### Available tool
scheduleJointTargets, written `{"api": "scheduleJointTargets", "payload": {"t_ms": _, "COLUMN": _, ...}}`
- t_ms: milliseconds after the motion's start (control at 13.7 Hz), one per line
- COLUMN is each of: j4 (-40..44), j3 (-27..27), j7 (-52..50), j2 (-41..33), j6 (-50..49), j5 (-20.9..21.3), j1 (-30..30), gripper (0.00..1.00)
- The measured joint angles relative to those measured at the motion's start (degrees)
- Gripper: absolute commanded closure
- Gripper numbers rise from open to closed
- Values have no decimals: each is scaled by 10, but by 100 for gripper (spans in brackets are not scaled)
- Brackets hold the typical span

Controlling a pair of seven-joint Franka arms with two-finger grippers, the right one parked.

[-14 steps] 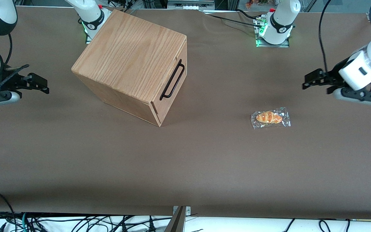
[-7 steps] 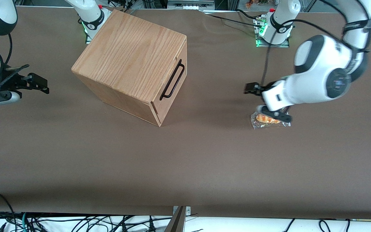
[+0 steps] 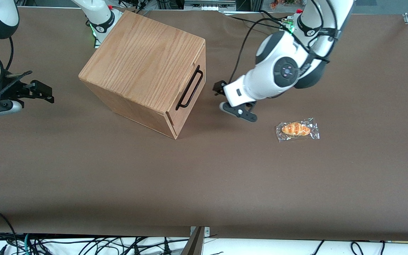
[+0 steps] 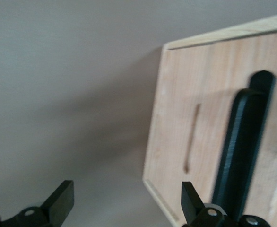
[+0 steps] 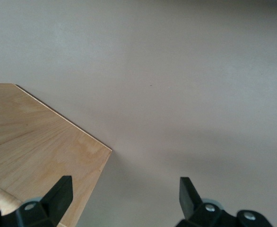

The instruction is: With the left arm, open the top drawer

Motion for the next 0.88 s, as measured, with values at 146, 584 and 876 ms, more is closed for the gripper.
{"api": "scheduleJointTargets", "payload": {"t_ms": 146, "j4": 0, "j3": 0, "j7": -11, "j2": 12, "j6": 31, "j5": -21, "j1": -23, "gripper": 0}}
{"api": "scheduleJointTargets", "payload": {"t_ms": 584, "j4": 22, "j3": 1, "j7": -15, "j2": 34, "j6": 43, "j5": -61, "j1": -47, "gripper": 0}}
{"api": "scheduleJointTargets", "payload": {"t_ms": 876, "j4": 24, "j3": 3, "j7": -28, "j2": 45, "j6": 50, "j5": -61, "j1": -67, "gripper": 0}}
